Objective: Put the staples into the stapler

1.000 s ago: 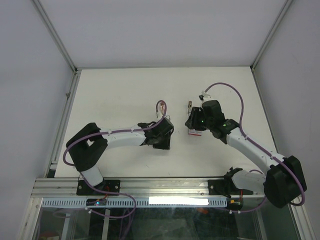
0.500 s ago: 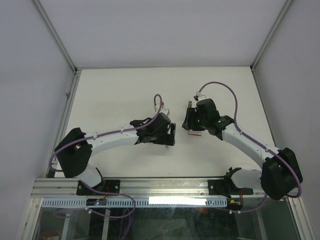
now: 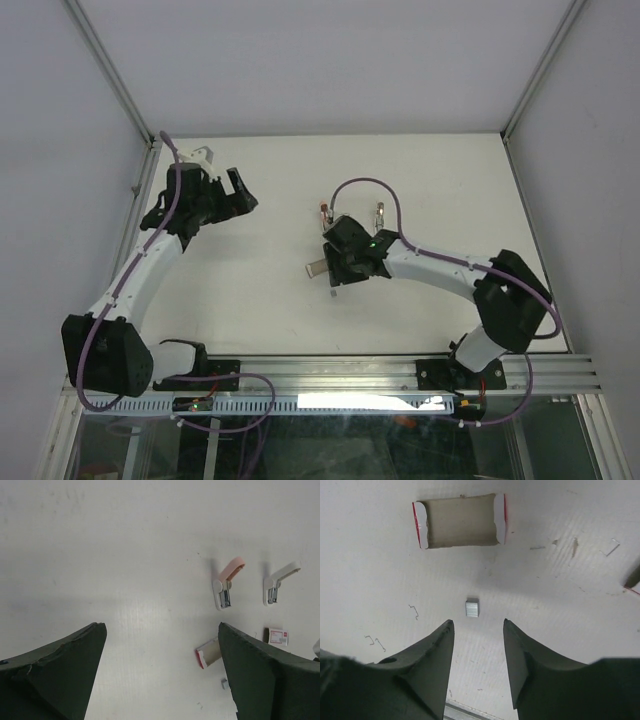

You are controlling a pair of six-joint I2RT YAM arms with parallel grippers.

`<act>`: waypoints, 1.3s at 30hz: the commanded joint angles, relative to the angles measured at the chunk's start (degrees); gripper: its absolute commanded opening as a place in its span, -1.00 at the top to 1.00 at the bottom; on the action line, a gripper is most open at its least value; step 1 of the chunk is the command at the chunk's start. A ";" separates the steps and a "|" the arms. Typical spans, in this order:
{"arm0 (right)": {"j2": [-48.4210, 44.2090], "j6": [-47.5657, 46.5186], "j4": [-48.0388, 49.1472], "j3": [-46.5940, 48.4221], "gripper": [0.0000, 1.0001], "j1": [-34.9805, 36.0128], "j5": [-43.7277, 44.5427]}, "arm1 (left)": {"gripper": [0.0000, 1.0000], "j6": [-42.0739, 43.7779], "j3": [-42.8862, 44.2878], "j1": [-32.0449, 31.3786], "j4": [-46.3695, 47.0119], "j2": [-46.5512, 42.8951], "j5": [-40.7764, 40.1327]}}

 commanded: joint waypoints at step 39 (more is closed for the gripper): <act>18.58 6.43 -10.14 15.91 0.48 7.58 10.60 | -0.98 5.82 -3.99 4.06 1.96 -11.47 2.36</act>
